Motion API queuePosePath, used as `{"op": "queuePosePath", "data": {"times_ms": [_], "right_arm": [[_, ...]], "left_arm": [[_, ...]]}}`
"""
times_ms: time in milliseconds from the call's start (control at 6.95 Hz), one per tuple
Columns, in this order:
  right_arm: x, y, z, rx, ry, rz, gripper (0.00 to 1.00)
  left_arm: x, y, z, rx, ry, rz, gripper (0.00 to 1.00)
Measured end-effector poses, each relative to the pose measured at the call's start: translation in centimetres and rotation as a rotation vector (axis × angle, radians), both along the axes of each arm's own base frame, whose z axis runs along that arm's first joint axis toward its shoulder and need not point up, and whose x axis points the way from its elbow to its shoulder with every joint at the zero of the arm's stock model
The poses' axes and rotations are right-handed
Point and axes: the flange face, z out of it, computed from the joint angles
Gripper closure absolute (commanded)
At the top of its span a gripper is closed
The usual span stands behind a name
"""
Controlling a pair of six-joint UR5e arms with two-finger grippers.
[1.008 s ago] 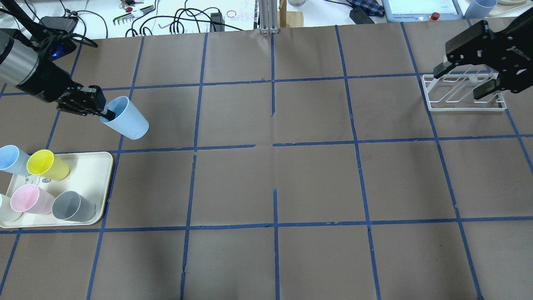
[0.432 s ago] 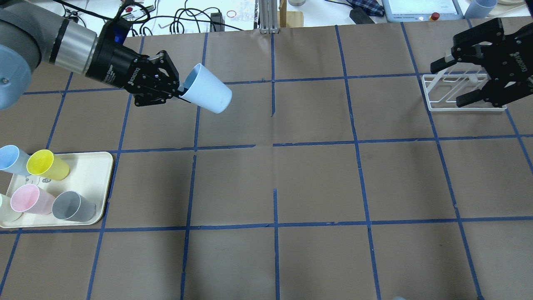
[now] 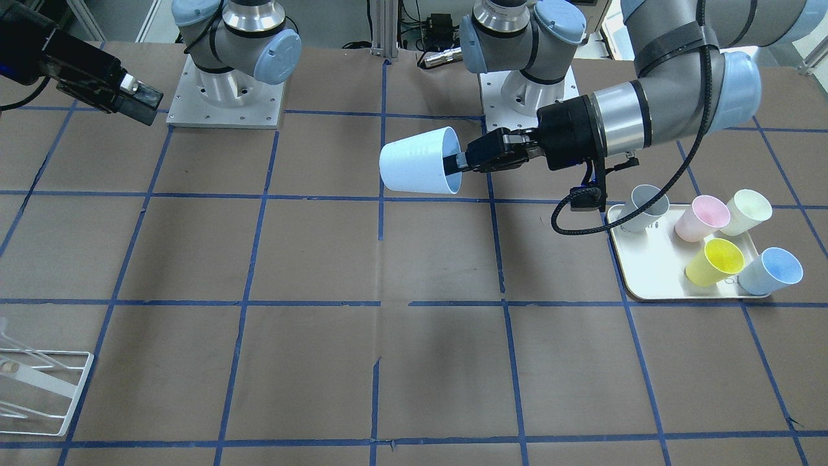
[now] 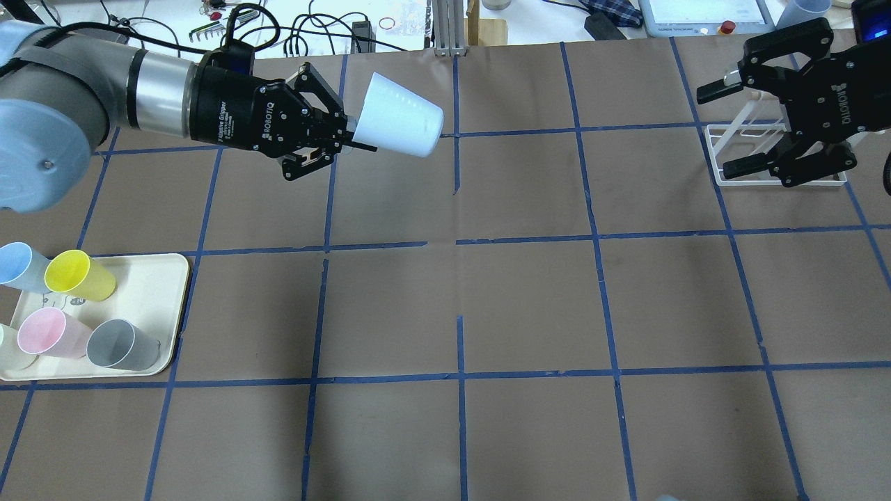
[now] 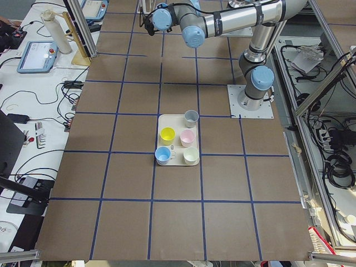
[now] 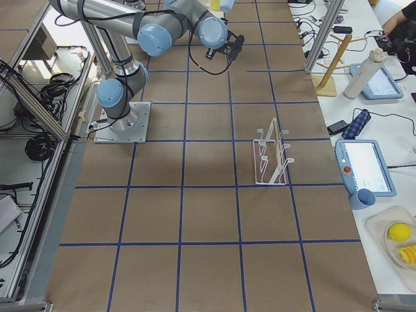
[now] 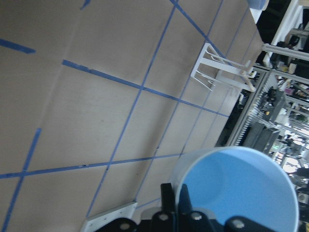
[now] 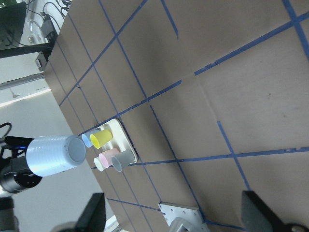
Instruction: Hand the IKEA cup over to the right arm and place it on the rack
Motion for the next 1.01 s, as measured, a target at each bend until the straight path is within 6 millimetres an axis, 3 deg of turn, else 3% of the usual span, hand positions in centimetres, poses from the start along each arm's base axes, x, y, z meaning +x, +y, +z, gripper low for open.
{"op": "queuePosePath", "data": {"times_ms": [576, 1008], "right_arm": [[1.0, -0.6, 0.2, 0.030, -0.199, -0.103, 0.00], [2.1, -1.6, 0.8, 0.016, -0.357, -0.202, 0.00]], "left_arm": [[-6.5, 1.7, -2.4, 0.084, 0.356, 0.042, 1.00], [-9.4, 3.5, -4.1, 0.105, 0.485, 0.046, 1.00]]}}
